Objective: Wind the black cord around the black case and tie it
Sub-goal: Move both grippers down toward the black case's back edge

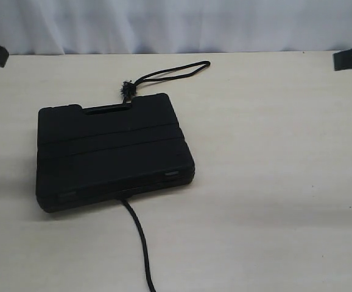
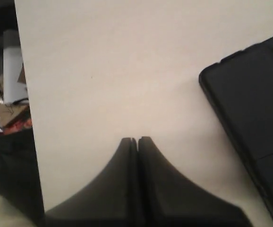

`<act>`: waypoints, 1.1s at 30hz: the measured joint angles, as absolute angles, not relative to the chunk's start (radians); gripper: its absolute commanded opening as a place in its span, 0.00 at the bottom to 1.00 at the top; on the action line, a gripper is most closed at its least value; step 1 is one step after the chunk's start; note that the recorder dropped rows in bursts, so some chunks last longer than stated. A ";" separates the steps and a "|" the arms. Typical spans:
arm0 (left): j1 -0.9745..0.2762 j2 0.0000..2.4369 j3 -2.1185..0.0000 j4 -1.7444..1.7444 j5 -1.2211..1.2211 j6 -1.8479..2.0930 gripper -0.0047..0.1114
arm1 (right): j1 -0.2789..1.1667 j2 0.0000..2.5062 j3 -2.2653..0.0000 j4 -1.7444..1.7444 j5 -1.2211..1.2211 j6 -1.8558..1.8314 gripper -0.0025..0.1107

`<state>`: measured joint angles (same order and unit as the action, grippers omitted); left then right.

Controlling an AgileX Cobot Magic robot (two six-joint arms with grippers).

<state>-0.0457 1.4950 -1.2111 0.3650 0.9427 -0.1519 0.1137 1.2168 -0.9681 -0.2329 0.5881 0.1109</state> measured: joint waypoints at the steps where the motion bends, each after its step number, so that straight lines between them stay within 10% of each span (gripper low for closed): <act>1: -0.046 1.524 -1.214 0.372 0.952 -0.159 0.04 | 0.114 1.241 -0.985 -0.151 0.611 0.044 0.07; 14: -0.046 1.715 -1.215 0.225 0.940 -0.219 0.04 | 0.175 1.648 -1.242 0.355 0.857 -0.381 0.08; 33: -0.046 1.925 -1.141 0.230 0.661 -0.253 0.04 | 0.467 2.117 -1.468 -0.012 0.816 -0.140 0.07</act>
<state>-0.0457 1.9249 -1.1409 0.2303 0.6608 -0.2531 0.4665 2.1168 -1.4682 -0.0122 0.8162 -0.1397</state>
